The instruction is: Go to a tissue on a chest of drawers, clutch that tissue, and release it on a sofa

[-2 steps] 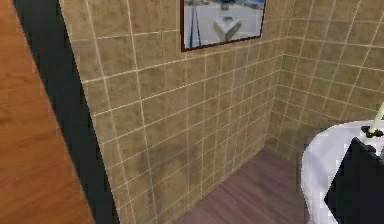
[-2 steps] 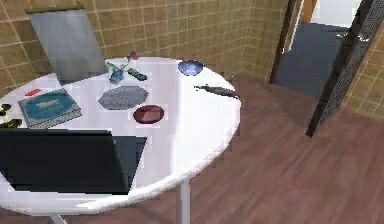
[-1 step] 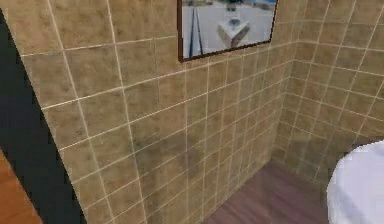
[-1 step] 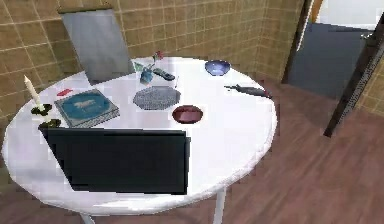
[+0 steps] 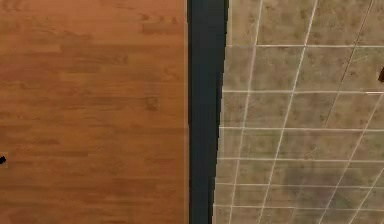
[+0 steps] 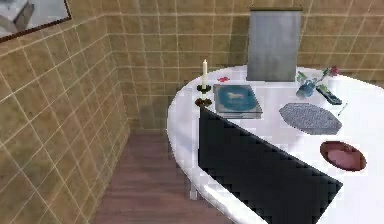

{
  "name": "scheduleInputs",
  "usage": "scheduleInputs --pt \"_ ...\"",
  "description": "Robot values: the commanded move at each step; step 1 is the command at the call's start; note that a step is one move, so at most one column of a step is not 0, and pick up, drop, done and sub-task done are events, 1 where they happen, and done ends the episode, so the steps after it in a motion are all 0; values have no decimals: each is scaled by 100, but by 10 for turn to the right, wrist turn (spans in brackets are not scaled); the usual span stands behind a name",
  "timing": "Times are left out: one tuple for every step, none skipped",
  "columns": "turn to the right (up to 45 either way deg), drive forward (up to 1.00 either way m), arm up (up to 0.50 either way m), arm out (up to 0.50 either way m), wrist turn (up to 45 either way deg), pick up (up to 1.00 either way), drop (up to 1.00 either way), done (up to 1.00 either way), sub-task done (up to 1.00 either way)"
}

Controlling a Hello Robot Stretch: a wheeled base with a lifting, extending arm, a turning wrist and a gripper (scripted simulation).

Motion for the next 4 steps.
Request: scheduleInputs --pt "-450 0 0 0 0 0 0 0 0" --pt "-420 0 0 0 0 0 0 0 0" --pt "0 30 0 0 0 0 0 0 0" --pt "-450 0 0 0 0 0 0 0 0"
